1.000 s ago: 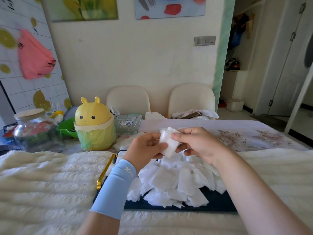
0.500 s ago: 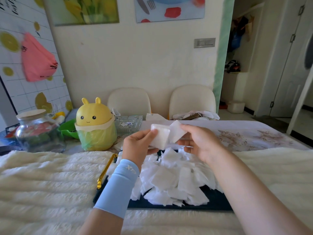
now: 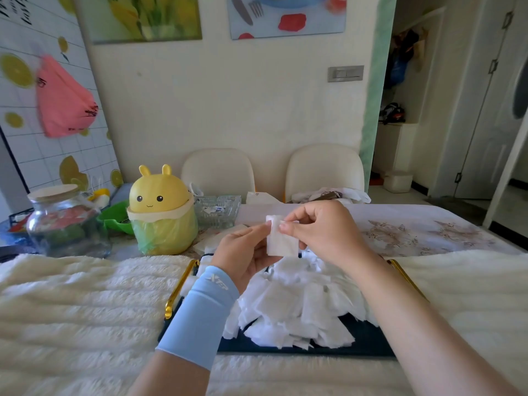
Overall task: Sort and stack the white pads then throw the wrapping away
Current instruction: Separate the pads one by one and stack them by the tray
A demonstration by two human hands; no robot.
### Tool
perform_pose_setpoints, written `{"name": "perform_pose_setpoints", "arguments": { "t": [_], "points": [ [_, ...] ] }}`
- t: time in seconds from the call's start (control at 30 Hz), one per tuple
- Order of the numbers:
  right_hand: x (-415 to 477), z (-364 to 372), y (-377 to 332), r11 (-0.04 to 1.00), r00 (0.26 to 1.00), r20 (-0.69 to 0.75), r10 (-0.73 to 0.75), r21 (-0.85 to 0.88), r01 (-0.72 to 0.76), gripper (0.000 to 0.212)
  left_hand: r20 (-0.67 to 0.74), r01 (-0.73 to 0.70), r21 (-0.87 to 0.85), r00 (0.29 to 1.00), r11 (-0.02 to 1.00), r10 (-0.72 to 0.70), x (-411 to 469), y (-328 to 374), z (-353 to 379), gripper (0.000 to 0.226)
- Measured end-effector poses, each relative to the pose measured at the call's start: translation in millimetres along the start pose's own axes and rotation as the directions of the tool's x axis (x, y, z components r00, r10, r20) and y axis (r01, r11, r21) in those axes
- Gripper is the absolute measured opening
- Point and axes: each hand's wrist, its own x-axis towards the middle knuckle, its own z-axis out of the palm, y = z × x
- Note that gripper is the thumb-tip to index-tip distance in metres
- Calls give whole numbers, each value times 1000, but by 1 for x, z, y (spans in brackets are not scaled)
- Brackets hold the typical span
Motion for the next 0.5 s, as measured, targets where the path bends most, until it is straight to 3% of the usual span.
{"name": "perform_pose_setpoints", "arguments": {
  "t": [0.1, 0.23, 0.37, 0.5],
  "points": [
    [1, 4, 4, 997, 998, -66, 10, -73, -14, 11, 76, -18, 25, 997, 1000, 16, -1, 1, 0, 36],
    [3, 4, 5, 997, 992, -126, 11, -68, -20, 12, 93, -60, 71, 994, 996, 53, 0, 0, -3, 25],
    [3, -8, 2, 935, 950, 121, 289, 178, -307, 21, 130, -79, 143, 990, 987, 60, 1, 2, -8, 27],
    [5, -15, 7, 857, 881, 248, 402, 237, -457, 21, 139, -81, 247, 989, 966, 47, -1, 2, -8, 25]
  ]
}}
